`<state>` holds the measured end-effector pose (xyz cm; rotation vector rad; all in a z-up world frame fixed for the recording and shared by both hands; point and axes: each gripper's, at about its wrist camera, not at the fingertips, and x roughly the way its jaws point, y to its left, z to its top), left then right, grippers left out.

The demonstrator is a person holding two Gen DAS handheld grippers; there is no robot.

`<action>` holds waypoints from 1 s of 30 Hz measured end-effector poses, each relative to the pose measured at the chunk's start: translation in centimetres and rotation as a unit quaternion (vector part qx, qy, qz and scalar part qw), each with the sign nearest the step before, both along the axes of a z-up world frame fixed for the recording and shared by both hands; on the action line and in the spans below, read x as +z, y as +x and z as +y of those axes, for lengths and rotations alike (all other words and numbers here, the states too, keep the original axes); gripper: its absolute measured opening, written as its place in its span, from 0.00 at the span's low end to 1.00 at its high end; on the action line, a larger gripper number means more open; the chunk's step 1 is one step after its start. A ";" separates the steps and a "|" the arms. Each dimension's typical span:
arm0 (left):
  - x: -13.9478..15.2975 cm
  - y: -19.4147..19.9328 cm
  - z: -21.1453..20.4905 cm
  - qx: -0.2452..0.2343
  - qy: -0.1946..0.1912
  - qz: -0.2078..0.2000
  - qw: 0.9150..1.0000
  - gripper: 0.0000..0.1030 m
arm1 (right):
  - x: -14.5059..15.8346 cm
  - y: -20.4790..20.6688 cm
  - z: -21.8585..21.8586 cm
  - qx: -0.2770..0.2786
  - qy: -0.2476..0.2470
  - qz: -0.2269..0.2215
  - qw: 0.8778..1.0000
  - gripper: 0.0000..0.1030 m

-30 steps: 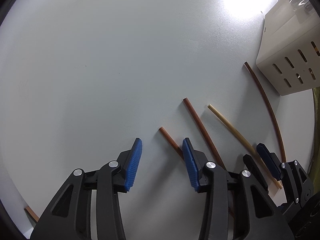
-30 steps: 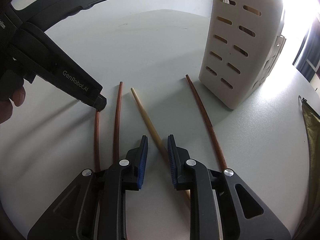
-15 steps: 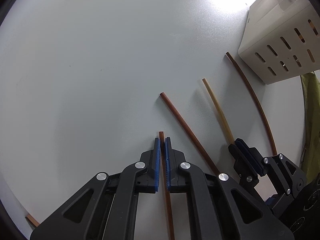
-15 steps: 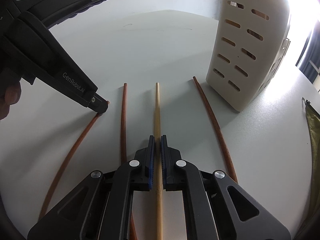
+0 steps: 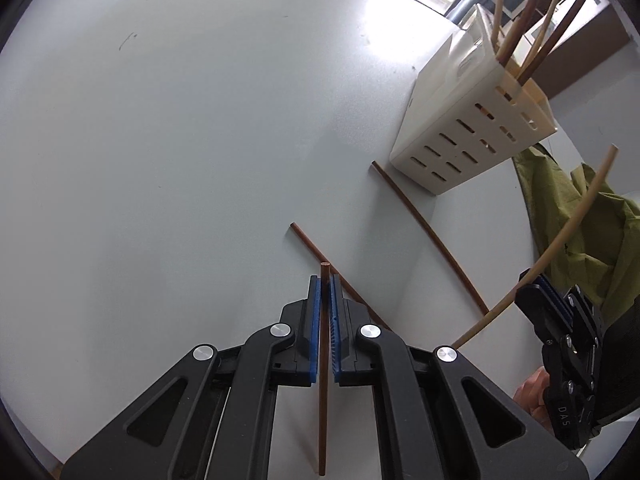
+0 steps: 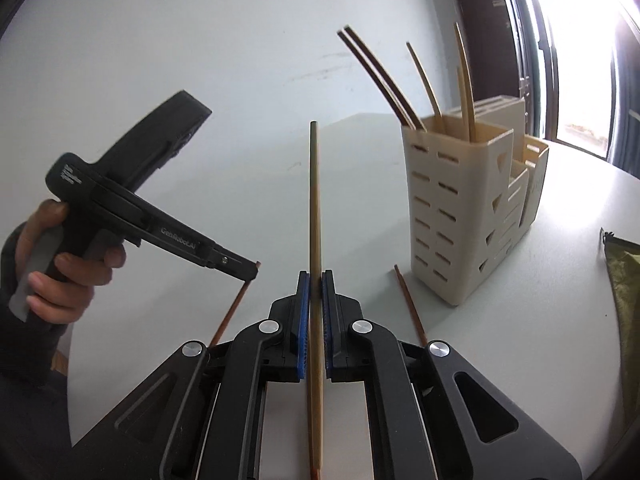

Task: Organize utensils

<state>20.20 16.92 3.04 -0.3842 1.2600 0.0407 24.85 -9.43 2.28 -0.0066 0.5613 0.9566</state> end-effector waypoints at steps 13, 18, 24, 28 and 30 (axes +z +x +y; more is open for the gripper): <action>6.6 -3.4 -2.6 -0.030 -0.004 -0.107 0.994 0.03 | 7.0 -3.8 -4.7 -0.032 0.084 -0.079 0.993 0.06; 8.0 -3.7 -3.4 -0.043 -0.012 -0.129 0.991 0.02 | 7.2 -3.8 -6.4 -0.043 0.101 -0.084 0.990 0.06; 8.6 -3.6 -4.5 -0.054 -0.012 -0.142 0.988 0.00 | 7.1 -3.0 -7.4 -0.052 0.114 -0.089 0.988 0.06; 7.9 -2.9 -5.0 -0.056 0.001 -0.132 0.990 0.00 | 6.9 -2.6 -7.6 -0.057 0.113 -0.089 0.988 0.06; 6.5 -2.1 -5.2 -0.056 0.008 -0.111 0.992 0.00 | 6.9 -2.7 -7.6 -0.057 0.112 -0.089 0.988 0.06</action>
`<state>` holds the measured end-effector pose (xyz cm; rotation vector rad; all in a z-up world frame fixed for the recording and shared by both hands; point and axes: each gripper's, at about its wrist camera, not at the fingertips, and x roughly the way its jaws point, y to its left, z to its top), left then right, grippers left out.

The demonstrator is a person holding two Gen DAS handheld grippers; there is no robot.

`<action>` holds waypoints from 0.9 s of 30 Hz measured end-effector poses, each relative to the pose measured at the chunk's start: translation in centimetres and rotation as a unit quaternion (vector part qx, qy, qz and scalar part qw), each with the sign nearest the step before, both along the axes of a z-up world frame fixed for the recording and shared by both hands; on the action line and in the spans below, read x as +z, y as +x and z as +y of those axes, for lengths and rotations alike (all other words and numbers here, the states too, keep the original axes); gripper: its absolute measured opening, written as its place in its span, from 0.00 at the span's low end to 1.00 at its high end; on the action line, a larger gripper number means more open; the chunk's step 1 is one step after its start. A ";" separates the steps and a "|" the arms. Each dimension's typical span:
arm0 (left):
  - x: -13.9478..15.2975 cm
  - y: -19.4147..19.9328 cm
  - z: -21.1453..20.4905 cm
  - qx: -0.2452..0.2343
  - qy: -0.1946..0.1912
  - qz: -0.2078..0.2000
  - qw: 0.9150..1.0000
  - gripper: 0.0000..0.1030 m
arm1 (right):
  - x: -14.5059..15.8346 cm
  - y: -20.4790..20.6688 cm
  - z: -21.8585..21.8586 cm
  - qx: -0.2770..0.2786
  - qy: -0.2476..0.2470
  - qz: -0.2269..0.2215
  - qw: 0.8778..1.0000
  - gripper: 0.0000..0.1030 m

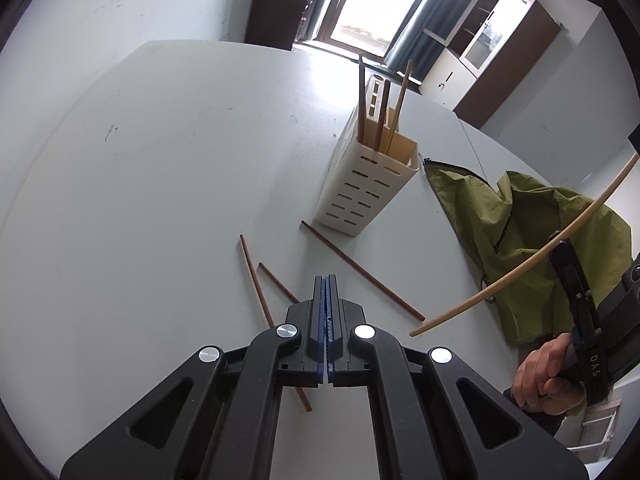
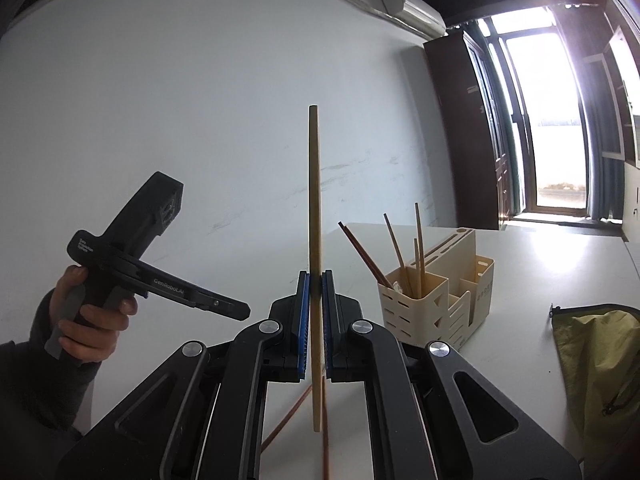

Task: Organize utensils

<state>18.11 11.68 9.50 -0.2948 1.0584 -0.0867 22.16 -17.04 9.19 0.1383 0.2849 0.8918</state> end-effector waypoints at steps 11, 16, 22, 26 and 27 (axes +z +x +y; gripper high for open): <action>-11.2 5.8 7.6 0.129 0.097 0.077 0.984 0.44 | 0.0 -0.5 0.5 0.000 -0.008 -0.001 1.000 0.06; -14.7 6.5 9.2 0.114 0.125 0.094 0.981 0.47 | -0.1 -0.4 0.6 0.000 -0.010 0.001 1.000 0.06; -16.2 6.9 10.4 0.127 0.163 0.089 0.974 0.45 | -0.1 -0.3 0.6 0.000 -0.010 0.002 1.000 0.06; -17.8 6.6 12.0 0.134 0.148 0.104 0.974 0.24 | -0.1 -0.3 0.5 -0.002 -0.009 0.003 1.000 0.06; -17.9 6.5 12.4 0.133 0.142 0.101 0.976 0.23 | -0.1 -0.4 0.5 -0.003 -0.010 0.002 1.000 0.06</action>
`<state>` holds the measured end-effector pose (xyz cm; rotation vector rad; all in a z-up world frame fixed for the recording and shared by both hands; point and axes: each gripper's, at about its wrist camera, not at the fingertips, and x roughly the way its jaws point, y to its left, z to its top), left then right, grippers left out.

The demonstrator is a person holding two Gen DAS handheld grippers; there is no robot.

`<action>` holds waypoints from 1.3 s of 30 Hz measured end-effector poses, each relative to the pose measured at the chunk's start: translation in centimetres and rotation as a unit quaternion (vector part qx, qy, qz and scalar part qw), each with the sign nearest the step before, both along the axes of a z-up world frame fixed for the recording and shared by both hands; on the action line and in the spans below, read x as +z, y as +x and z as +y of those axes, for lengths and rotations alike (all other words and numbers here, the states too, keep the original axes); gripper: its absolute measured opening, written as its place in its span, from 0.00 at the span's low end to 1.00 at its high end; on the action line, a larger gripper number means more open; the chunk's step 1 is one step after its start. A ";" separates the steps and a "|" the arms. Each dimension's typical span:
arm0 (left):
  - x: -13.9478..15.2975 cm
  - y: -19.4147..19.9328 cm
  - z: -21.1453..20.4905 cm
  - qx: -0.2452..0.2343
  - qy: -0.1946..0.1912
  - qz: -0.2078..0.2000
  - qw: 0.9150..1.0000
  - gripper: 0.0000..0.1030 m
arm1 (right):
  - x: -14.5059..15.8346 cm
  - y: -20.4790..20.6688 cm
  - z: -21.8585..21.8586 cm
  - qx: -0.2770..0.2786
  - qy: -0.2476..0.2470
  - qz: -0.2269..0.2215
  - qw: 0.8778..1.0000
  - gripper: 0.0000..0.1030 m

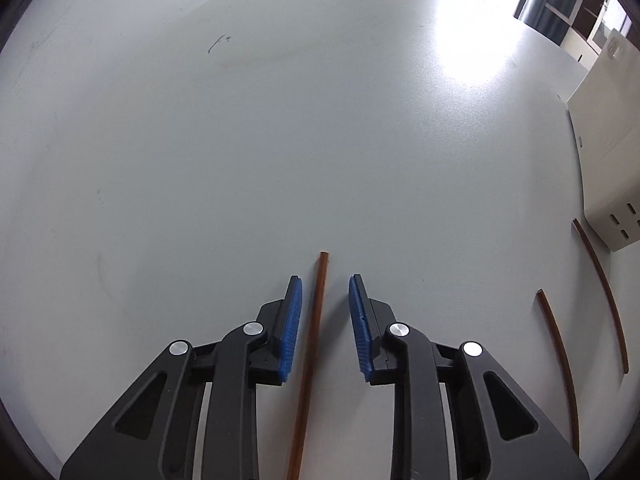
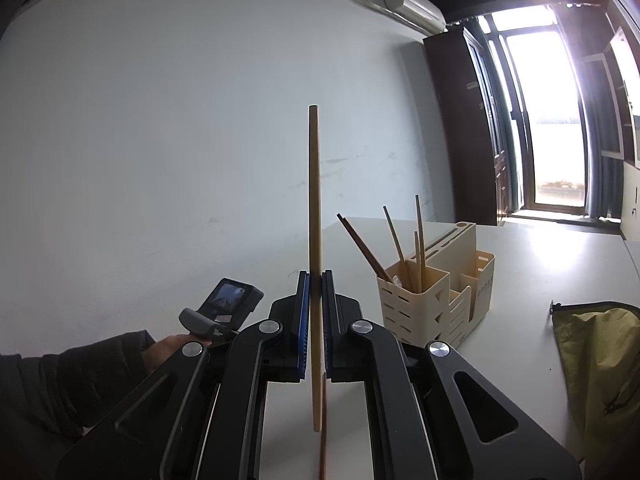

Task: Organize utensils

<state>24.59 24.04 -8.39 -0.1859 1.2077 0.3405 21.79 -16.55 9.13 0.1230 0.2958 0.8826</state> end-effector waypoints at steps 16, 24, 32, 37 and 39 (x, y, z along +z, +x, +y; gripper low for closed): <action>0.1 -1.9 1.6 -0.018 -0.039 -0.050 0.998 0.04 | -0.4 0.5 0.6 0.000 -0.003 0.007 1.000 0.06; 5.3 -4.2 -0.4 -0.054 -0.080 -0.114 0.989 0.04 | -0.6 0.7 0.8 0.002 -0.001 0.010 1.000 0.06; 9.3 -6.9 -4.3 -0.099 -0.090 -0.164 0.977 0.04 | -0.6 0.6 0.8 0.003 -0.001 0.010 1.000 0.06; 11.9 -7.3 -5.3 -0.114 -0.087 -0.183 0.973 0.04 | -0.5 0.7 0.6 0.000 0.004 0.010 1.000 0.06; 12.7 -7.6 -5.8 -0.118 -0.086 -0.191 0.971 0.04 | -0.5 0.6 0.5 0.000 0.004 0.010 1.000 0.06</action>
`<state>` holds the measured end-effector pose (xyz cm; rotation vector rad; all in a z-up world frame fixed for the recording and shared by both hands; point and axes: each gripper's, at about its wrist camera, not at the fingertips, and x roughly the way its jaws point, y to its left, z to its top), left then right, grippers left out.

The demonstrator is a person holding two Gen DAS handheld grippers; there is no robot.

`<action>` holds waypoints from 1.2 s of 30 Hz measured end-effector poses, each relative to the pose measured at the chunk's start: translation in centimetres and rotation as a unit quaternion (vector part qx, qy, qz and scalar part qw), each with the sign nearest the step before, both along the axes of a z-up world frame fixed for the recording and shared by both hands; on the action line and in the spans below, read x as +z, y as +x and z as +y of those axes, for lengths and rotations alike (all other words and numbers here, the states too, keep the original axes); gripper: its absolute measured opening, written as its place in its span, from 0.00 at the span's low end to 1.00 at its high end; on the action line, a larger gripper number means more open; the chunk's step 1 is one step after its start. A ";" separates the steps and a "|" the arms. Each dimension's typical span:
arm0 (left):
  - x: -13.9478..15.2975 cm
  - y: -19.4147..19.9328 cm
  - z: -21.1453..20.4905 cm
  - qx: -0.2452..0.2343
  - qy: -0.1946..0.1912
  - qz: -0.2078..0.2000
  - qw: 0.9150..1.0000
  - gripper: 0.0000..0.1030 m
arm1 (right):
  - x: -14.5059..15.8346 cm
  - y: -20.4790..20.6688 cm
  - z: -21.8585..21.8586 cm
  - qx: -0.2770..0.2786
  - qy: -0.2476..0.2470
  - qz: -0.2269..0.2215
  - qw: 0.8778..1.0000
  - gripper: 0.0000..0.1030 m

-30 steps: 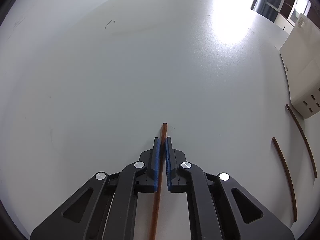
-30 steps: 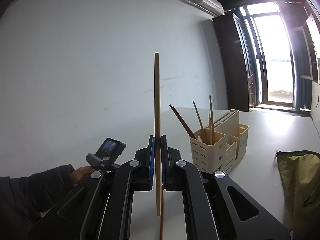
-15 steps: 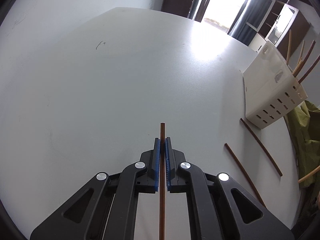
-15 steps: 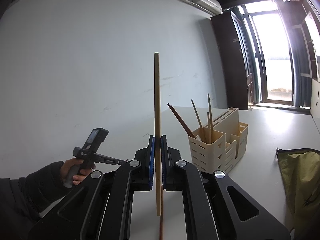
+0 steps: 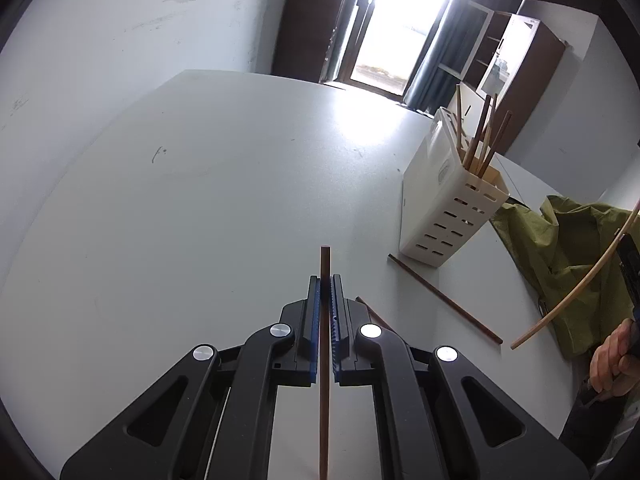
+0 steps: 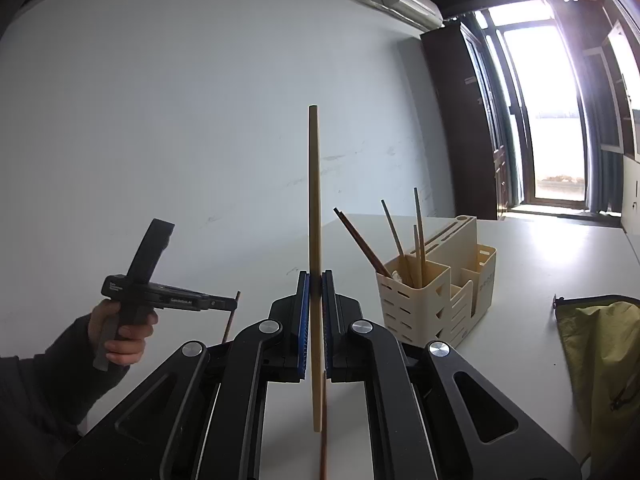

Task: Organize utensils
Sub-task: 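Carry the dark chopstick into the cream holder with the left tool and open it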

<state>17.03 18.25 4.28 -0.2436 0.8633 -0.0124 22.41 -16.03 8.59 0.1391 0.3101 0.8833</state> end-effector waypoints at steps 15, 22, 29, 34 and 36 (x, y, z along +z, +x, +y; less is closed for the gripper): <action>3.6 -2.1 -0.8 -0.018 0.005 -0.040 0.999 0.04 | 0.0 0.0 0.2 0.001 0.000 0.000 1.000 0.06; 4.2 -2.5 -1.5 -0.027 0.007 -0.050 0.998 0.04 | -0.1 0.0 0.5 0.004 -0.001 -0.002 1.000 0.06; 4.6 -2.6 -2.1 -0.029 0.005 -0.056 0.998 0.04 | -1.3 0.0 3.1 0.032 -0.009 0.007 0.999 0.06; 4.6 -2.7 -2.5 -0.034 0.006 -0.059 0.998 0.04 | -2.6 -0.5 6.1 0.062 -0.028 0.010 0.998 0.06; 4.8 -2.9 -2.6 -0.036 0.006 -0.061 0.997 0.04 | -2.9 -0.6 6.8 0.065 -0.033 0.010 0.997 0.06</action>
